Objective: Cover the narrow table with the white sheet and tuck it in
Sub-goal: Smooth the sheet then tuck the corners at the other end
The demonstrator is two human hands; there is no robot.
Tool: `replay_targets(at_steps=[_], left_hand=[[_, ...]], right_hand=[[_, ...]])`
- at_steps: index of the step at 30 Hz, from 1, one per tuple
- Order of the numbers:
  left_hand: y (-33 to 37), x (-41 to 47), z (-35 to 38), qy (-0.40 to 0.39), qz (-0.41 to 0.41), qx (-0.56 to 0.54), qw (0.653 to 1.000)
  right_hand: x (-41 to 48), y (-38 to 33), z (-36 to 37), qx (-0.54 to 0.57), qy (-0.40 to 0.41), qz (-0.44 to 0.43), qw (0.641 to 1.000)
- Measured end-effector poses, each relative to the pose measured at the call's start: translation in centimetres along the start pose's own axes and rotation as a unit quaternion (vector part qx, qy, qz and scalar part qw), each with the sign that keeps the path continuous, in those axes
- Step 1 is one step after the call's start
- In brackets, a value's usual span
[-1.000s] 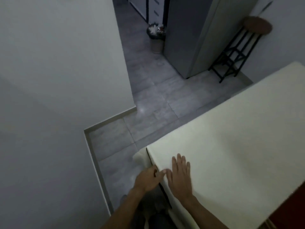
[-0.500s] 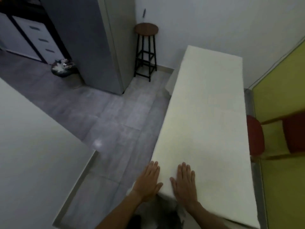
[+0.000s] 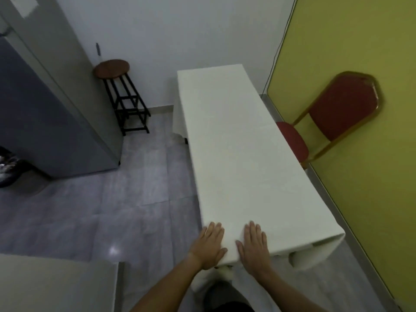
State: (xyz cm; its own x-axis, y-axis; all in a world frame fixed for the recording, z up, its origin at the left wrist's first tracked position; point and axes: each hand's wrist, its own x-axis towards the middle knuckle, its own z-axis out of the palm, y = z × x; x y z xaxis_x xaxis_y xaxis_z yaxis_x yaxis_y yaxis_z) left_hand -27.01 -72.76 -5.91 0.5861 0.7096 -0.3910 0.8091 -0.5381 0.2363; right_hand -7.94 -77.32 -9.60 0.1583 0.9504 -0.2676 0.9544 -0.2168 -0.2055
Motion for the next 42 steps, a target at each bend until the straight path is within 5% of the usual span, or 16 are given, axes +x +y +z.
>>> replay_targets(at_steps=[12,17,21,29,37,42], left_hand=[[-8.5,7.9,-0.9,0.038,0.002,-0.030,0.999],[-15.3,11.1,-4.6,-0.009,0.111,0.101,0.989],[-16.6,14.8,-6.6,-0.012,0.253,0.199,0.947],[-17.9,27.4,-9.8,-0.048,0.505,0.164,0.846],[-32.2,40.6,-20.2,-0.020,0.466,0.155,0.871],[-34.9,43.7,-21.5,-0.016,0.483,0.152,0.862]], right_hand=[[3.2,-2.0,1.4,0.035,0.034,0.080,0.996],[4.0,-2.8,1.5,0.055,0.060,0.133,0.988],[7.2,-7.6,0.6,0.120,0.077,0.239,0.960],[14.0,-13.5,1.9,0.167,0.146,0.375,0.900],[14.6,-14.4,2.9,0.065,0.130,0.400,0.905],[14.7,-14.9,2.4,0.069,0.093,0.412,0.904]])
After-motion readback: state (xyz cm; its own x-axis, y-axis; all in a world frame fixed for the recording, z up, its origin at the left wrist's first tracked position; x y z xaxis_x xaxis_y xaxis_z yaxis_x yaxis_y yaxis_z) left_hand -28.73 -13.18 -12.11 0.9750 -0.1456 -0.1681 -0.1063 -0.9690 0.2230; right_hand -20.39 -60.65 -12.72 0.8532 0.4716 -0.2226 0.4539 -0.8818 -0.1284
